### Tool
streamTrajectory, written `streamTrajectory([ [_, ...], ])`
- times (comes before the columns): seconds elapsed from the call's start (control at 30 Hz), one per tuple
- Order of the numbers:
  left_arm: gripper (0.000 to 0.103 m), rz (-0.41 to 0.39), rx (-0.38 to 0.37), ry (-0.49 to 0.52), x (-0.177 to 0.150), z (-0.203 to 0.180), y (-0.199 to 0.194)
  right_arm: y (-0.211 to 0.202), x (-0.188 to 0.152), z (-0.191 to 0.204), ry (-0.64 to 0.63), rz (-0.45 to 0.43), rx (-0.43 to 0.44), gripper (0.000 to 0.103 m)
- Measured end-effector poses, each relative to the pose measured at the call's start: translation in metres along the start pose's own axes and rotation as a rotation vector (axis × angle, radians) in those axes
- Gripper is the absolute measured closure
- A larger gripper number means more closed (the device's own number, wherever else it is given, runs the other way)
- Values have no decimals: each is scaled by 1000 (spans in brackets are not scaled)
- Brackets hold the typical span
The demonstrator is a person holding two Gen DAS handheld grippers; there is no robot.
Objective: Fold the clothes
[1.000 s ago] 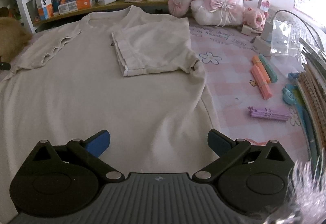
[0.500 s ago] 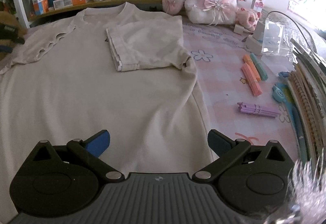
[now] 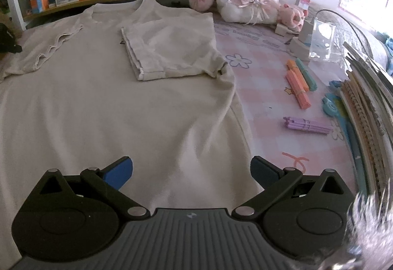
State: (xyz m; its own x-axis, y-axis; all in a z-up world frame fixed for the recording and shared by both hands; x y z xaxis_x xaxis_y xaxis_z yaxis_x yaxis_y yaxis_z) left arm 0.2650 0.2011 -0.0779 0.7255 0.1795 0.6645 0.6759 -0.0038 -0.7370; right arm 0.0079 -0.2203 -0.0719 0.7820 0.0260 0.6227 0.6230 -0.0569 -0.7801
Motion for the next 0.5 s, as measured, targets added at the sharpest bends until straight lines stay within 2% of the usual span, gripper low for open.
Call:
streamTrajectory([
  [0.5,103,5,22,0,9,25,9,1,0,11,-27,-3,2,0],
])
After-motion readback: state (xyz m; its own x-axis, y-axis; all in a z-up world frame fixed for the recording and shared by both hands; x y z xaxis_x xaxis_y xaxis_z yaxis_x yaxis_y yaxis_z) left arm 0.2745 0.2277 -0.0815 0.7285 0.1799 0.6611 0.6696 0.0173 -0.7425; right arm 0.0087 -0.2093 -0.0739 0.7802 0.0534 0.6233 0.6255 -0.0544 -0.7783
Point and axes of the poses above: each gripper's, at about its wrist camera, not at the fingertips, and y roughly the way its jaws point, z to its left, x to its top, the point moved 9 cm from there along y, roughly the way its jaws point
